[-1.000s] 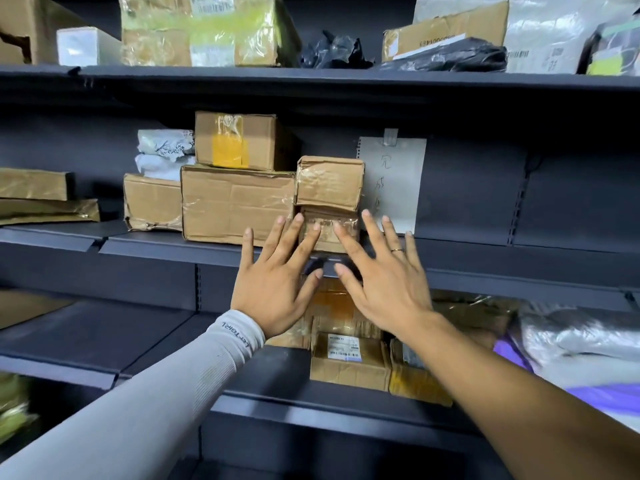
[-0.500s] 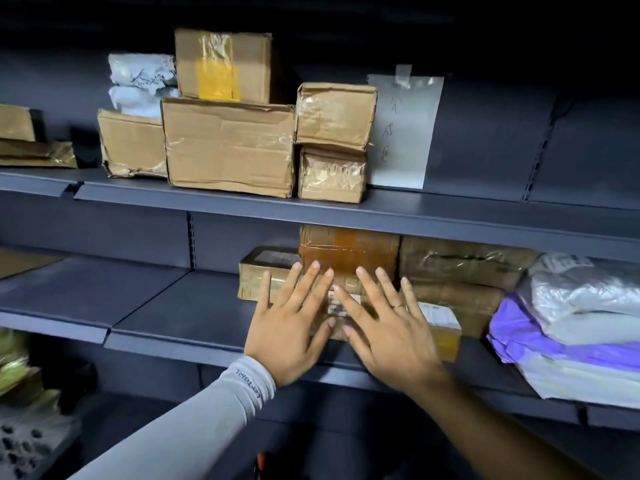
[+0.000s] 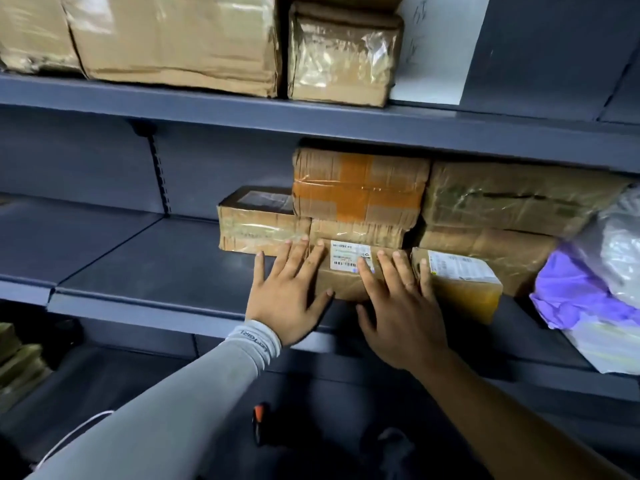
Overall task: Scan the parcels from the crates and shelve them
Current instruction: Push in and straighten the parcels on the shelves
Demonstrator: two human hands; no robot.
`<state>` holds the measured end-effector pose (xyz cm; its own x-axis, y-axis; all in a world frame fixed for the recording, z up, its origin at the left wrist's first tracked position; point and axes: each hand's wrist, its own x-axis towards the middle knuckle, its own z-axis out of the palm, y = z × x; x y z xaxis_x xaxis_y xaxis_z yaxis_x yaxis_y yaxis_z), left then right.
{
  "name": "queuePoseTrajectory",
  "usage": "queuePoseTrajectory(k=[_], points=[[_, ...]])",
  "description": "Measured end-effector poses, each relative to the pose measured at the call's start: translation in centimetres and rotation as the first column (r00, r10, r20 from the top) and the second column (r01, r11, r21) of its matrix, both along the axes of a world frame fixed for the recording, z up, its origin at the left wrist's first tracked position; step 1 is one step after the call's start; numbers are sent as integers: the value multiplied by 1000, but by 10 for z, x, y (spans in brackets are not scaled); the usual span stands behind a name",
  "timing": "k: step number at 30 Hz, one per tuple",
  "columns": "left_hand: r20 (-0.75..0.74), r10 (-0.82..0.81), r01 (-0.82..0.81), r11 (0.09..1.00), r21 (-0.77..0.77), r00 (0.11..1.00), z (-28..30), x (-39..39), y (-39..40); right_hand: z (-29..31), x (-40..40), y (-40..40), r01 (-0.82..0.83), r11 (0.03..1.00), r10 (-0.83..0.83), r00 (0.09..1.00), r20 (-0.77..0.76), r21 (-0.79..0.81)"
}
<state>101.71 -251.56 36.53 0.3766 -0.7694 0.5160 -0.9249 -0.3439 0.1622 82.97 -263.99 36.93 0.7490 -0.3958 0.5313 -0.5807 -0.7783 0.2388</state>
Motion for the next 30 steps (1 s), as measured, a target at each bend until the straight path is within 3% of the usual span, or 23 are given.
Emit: queuePoseTrajectory(k=[18, 30], points=[[-19, -45, 42, 988, -151, 999, -13, 0, 1, -18, -5, 5, -67, 994, 80, 985, 154, -88], [164, -52, 109, 927, -360, 985, -22, -5, 9, -24, -6, 2, -129, 982, 156, 964, 216, -135]])
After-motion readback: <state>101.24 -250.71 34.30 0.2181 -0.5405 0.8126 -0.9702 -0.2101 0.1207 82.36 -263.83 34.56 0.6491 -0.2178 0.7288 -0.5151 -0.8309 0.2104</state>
